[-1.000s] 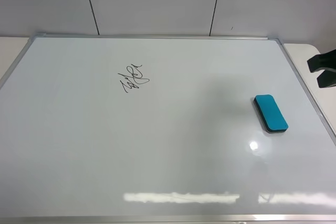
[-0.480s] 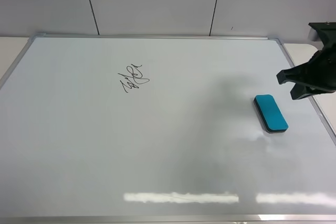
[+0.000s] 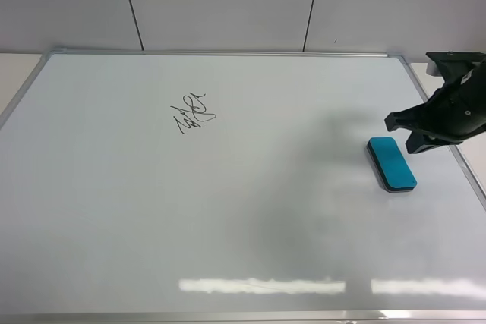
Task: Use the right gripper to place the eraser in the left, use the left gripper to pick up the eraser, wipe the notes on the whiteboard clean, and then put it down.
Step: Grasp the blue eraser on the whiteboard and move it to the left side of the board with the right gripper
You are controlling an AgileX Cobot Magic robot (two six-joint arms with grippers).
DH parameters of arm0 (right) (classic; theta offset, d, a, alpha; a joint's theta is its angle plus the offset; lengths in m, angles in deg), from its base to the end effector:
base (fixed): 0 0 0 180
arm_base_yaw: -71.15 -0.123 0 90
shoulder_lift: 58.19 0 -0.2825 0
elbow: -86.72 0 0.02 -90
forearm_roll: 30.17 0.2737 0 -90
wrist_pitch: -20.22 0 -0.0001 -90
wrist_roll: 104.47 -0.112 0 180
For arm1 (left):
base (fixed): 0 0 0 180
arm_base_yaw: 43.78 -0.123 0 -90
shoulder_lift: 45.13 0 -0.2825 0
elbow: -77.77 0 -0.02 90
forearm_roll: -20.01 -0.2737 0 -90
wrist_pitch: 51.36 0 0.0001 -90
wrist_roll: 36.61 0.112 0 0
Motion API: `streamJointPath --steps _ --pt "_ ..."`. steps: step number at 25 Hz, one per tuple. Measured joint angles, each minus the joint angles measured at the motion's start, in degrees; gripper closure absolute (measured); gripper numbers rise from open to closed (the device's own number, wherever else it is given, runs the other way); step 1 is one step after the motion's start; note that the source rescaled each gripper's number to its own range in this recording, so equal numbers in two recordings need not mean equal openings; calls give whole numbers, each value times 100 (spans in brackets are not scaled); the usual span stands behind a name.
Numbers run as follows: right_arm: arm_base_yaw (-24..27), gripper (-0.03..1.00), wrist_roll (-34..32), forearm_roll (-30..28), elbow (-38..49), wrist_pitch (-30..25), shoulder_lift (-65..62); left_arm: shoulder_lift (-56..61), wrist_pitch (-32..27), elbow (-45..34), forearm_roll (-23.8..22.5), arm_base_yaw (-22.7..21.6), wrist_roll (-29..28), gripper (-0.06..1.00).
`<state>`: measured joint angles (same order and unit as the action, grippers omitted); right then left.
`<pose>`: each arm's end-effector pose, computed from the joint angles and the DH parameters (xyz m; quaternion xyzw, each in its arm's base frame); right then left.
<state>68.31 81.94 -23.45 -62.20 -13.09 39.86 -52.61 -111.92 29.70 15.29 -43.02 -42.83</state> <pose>0.2977 0.0220 0.1390 -0.0362 0.9869 0.0345 0.1535 0.0347 0.0076 0.2820 -0.0422 0.8468 0.0089 0.5302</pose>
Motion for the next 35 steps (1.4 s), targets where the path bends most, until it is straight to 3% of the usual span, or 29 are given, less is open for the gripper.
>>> streamJointPath --steps 11,20,35 --pt "-559 97 -1 15 0 512 620 0 0 0 0 0 0 6" --pt "-559 97 -48 -751 0 354 642 0 0 0 0 0 0 6" --pt "-559 97 -93 -848 -45 501 1058 0 0 0 -6 0 0 6"
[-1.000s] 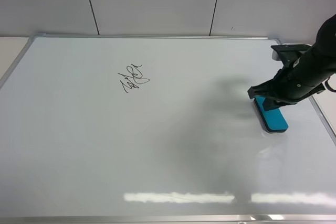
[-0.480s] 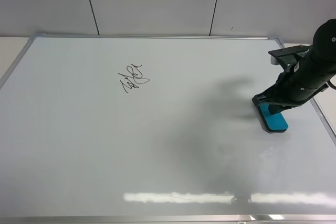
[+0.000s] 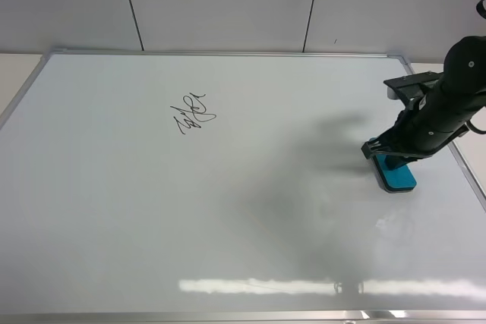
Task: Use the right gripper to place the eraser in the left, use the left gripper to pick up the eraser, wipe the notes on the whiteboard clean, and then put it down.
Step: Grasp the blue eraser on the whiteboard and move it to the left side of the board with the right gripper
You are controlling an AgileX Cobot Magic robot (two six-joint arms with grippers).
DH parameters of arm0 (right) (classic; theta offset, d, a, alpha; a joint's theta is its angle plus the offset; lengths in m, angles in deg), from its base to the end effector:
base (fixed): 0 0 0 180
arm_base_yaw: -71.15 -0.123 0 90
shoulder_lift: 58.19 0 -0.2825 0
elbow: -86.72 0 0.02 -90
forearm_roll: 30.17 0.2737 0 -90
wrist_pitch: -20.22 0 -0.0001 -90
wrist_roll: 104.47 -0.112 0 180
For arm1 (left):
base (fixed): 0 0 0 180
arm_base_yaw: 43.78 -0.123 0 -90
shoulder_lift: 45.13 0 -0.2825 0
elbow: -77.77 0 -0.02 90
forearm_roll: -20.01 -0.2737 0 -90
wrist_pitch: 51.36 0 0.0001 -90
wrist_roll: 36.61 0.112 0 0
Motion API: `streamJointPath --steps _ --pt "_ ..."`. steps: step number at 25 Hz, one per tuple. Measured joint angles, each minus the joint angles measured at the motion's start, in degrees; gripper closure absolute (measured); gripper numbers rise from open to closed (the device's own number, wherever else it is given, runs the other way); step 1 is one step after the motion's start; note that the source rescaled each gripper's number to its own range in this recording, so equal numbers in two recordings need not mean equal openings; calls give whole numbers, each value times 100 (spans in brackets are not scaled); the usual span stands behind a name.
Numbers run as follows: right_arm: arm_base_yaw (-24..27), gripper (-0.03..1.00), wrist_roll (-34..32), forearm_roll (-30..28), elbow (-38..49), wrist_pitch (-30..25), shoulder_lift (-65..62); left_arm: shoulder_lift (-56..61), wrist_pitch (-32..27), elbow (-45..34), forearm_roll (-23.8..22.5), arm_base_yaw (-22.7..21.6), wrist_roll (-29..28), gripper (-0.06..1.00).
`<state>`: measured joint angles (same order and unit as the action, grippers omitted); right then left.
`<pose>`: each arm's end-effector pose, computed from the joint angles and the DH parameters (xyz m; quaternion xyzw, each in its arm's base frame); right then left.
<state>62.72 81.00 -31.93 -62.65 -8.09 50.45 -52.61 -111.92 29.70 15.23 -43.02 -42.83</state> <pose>0.3050 0.0435 0.0869 -0.1328 0.9852 -0.0059 0.1083 0.0347 0.0077 0.2820 -0.0422 0.8468 0.0094 0.5302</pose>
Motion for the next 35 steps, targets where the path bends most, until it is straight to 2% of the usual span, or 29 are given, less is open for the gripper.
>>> streamJointPath --steps 6,9,14,21,26,34,35 --pt "-32 97 30 55 -20 -21 45 0 0 0 0 0 0 6" --pt "-266 97 55 -4 -31 25 45 0 0 0 0 0 0 6" --pt "-1178 97 -287 71 -48 286 68 0 0 0 0 0 0 6" --pt "-2815 97 -1152 176 -173 773 288 0 0 0 -1 0 0 6" --pt "-3628 97 -1669 212 -981 667 899 0 0 0 -1 0 0 6" --pt "-4253 97 -1871 261 -3070 -201 2064 0 0 0 -6 0 0 6" --pt "-4253 97 -1871 261 -3070 -201 2064 0 0 0 -6 0 0 6"
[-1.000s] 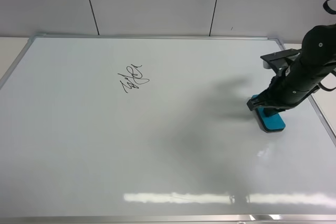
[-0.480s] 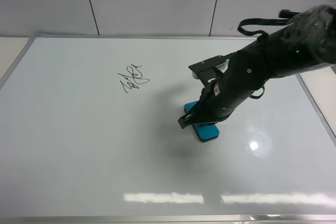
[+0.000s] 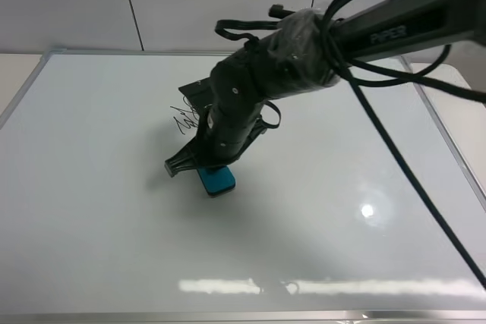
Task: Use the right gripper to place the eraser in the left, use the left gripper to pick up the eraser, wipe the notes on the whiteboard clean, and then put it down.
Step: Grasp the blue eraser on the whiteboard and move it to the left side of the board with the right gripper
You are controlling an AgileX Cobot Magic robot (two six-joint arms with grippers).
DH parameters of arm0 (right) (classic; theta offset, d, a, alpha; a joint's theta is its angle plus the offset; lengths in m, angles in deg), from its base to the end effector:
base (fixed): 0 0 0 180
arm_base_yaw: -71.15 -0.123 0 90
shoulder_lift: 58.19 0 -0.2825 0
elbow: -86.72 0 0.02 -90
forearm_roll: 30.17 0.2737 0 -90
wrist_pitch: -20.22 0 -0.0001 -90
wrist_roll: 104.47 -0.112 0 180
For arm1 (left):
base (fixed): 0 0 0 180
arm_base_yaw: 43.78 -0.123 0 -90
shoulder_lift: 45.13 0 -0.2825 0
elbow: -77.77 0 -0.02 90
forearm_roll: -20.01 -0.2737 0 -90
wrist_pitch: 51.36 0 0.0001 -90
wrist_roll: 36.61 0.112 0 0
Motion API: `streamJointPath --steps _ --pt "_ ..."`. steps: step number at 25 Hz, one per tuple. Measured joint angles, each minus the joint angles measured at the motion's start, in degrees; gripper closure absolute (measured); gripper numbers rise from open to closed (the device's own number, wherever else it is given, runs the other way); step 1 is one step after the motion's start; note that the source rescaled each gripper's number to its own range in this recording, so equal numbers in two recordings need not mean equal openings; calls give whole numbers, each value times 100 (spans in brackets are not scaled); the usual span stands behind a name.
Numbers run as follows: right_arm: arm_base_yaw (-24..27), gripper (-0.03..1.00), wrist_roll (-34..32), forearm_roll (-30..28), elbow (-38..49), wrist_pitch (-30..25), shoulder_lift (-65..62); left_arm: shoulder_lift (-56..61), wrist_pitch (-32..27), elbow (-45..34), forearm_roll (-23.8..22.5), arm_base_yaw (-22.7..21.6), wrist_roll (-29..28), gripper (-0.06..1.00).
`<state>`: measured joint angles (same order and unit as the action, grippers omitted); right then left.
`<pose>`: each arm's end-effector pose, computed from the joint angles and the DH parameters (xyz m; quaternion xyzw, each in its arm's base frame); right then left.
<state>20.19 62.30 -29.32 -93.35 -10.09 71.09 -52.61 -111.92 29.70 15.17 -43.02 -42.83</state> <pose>0.2782 0.3444 0.0792 -0.3128 0.9330 0.0985 0.1480 0.0347 0.0078 0.2820 -0.0422 0.8467 0.0099 0.5302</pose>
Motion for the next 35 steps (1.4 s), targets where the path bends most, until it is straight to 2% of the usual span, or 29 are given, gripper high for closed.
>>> streamJointPath --steps 2,6,12,18,27,35 --pt "-195 97 -60 0 -824 -423 426 0 0 0 0 0 0 6" --pt "-462 97 -267 -5 -1892 -988 960 0 0 0 0 0 0 6" --pt "-693 97 -541 -15 -3065 -1602 1552 0 0 0 0 0 0 6" --pt "-784 97 -891 2 -3499 -1644 1768 0 0 0 0 0 0 6" --pt "-784 97 -927 46 -3602 -1717 1814 0 0 0 0 0 0 6" --pt "-791 97 -934 259 -4094 -1967 1965 0 0 0 0 0 0 6"
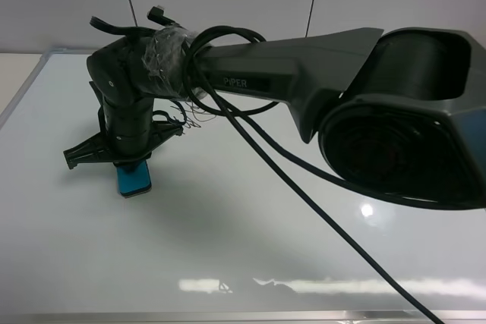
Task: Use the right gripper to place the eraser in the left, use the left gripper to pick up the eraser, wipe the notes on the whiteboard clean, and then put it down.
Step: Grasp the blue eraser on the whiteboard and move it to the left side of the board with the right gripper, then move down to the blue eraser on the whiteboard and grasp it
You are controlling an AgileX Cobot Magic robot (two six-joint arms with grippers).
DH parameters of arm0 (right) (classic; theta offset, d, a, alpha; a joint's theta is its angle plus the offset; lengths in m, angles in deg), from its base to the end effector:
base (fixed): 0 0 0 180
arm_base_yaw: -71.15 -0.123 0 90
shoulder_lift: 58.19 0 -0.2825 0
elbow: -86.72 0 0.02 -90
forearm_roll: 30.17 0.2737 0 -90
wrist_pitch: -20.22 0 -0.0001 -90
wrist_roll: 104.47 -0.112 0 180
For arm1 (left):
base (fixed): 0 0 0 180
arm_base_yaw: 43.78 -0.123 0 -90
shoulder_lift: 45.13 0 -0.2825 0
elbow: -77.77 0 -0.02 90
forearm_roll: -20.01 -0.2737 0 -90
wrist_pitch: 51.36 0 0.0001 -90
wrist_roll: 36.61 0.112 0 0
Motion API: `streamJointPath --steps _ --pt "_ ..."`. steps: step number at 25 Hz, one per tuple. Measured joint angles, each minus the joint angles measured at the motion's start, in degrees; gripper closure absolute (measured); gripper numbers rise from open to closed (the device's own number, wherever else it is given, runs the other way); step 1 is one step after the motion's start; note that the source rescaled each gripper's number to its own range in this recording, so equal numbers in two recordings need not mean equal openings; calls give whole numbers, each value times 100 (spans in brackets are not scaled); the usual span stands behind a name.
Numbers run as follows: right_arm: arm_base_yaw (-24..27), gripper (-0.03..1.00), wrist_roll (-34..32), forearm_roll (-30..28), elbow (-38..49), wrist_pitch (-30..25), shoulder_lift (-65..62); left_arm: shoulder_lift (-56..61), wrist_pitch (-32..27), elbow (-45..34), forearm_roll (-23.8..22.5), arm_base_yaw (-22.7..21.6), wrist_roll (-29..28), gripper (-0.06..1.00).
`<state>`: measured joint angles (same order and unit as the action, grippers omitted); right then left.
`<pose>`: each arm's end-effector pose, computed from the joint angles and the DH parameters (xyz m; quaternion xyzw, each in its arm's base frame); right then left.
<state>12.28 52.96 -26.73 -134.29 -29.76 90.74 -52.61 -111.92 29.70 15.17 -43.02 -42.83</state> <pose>0.2803 0.4740 0.0999 -0.2918 0.9367 0.1449 0.1281 0.0347 0.0078 0.2820 -0.0422 0.8467 0.0099 0.5302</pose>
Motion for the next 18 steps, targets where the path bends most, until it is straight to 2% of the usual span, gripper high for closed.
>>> streamJointPath --steps 6,8,10,12,16,18 --pt "0 96 0 -120 -381 -358 31 0 0 0 0 0 0 6" --pt "0 93 -11 -213 -431 -402 -13 0 0 0 0 0 0 6" --pt "0 86 -55 -344 -436 -416 -93 0 0 0 0 0 0 6" --pt "0 71 -64 -554 -436 -430 -188 0 0 0 0 0 0 6" --pt "0 17 -64 -1154 -447 -672 -352 0 0 0 0 0 0 6" --pt "0 4 -35 -1376 -454 -892 -380 0 0 0 0 0 0 6"
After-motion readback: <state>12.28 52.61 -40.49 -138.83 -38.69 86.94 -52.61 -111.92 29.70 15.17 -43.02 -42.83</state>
